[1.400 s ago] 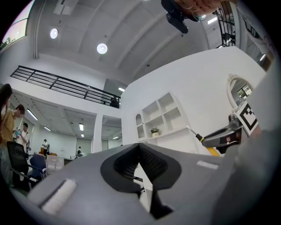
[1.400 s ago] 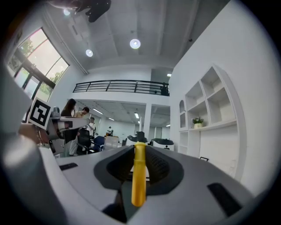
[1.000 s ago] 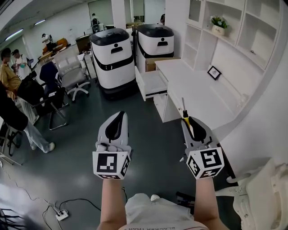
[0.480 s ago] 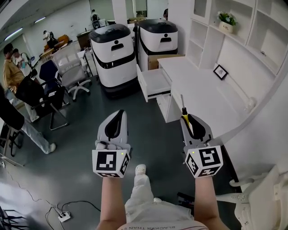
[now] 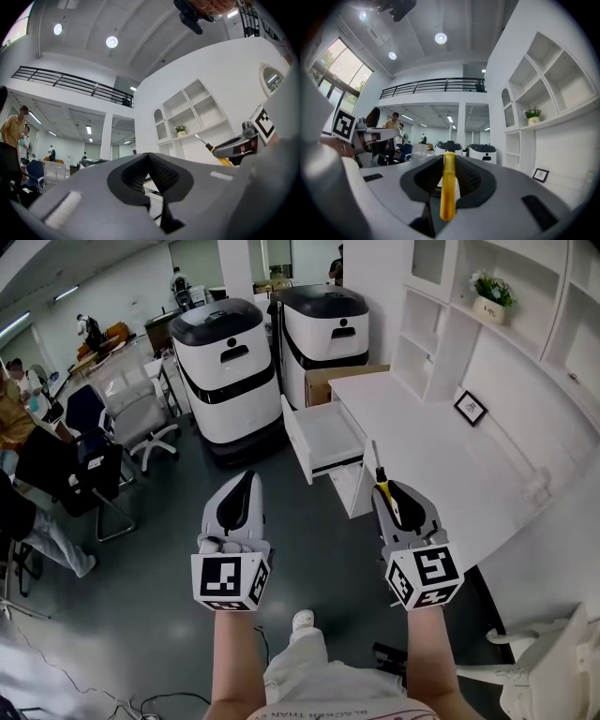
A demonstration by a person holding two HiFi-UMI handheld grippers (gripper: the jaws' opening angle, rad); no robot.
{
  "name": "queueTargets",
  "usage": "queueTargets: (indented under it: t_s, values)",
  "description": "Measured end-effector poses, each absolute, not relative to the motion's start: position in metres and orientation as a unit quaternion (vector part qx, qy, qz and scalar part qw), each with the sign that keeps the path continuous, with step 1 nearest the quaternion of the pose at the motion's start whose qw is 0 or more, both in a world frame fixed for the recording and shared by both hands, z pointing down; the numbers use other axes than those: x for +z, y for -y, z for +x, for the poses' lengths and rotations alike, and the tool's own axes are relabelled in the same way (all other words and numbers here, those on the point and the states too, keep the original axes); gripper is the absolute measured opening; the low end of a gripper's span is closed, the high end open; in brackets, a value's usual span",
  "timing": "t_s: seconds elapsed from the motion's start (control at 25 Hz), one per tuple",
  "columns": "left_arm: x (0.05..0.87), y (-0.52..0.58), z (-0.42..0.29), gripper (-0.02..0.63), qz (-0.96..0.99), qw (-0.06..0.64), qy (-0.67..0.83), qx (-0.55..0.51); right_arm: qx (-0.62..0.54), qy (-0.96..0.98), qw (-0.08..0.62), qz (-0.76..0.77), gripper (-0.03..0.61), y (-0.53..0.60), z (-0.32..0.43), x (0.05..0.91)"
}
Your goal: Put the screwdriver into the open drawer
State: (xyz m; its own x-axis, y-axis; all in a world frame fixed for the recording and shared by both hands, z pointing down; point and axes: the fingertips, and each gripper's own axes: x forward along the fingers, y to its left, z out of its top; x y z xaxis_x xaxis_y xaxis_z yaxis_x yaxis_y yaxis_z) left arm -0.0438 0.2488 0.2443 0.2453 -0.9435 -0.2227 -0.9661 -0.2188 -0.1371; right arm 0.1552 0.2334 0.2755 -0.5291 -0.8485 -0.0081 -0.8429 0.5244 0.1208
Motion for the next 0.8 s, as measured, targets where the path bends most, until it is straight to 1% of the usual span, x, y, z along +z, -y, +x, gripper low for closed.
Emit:
queueTargets:
  t_s: [0.44,0.8]
  values:
    - [0.242,-0.109,-0.117,0.008,-0.795,0.120,-0.593,0.052,-0.038,0.856,0.029,0.515,0.086,-0.099,0.095,0.277]
    - [0.256,-0.044,-0.136,0.008,-0.799,0.103,-0.590,0.052,-0.031,0.850,0.047,0.524,0.086,-0.037,0.080,0.289]
